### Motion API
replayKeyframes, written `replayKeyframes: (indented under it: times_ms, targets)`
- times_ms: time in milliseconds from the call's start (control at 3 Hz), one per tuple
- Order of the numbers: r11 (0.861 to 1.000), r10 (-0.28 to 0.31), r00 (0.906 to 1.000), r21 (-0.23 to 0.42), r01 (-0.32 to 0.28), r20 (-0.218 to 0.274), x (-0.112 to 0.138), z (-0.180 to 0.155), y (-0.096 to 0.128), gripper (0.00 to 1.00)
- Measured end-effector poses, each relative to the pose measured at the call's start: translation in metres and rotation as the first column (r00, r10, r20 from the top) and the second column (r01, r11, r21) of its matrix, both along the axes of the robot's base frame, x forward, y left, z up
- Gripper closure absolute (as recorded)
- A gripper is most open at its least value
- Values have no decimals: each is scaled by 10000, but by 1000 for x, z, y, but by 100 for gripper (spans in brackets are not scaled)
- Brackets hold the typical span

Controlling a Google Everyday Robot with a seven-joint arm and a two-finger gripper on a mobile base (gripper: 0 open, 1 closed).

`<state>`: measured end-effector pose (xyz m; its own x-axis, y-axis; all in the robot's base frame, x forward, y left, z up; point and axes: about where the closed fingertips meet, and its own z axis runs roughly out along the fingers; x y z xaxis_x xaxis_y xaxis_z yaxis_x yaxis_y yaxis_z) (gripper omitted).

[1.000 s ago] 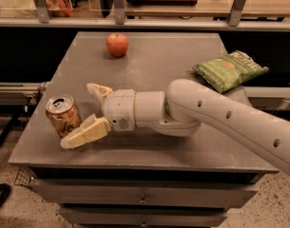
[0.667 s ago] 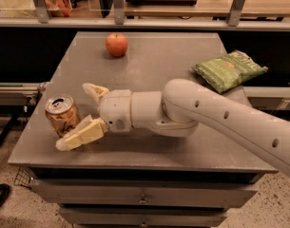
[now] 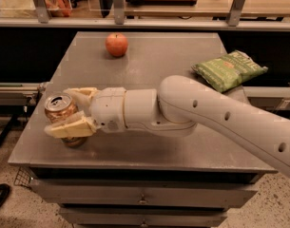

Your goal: Move orange can near apple

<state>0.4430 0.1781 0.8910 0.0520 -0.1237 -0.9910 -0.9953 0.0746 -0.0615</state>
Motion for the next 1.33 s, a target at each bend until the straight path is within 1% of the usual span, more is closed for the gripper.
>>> replayKeyframes:
  times_ms: [333, 667, 1000, 1333]
  targets:
    - [9995, -302, 9993, -126, 305, 197, -3, 7, -2, 67]
    - [9940, -994, 9929, -395, 1021, 651, 4, 22, -26, 90]
    - [9792, -1745, 9755, -810, 1862, 1337, 25, 53, -63, 100]
    - [9467, -2895, 9421, -948, 3079, 1694, 75, 86, -121, 100]
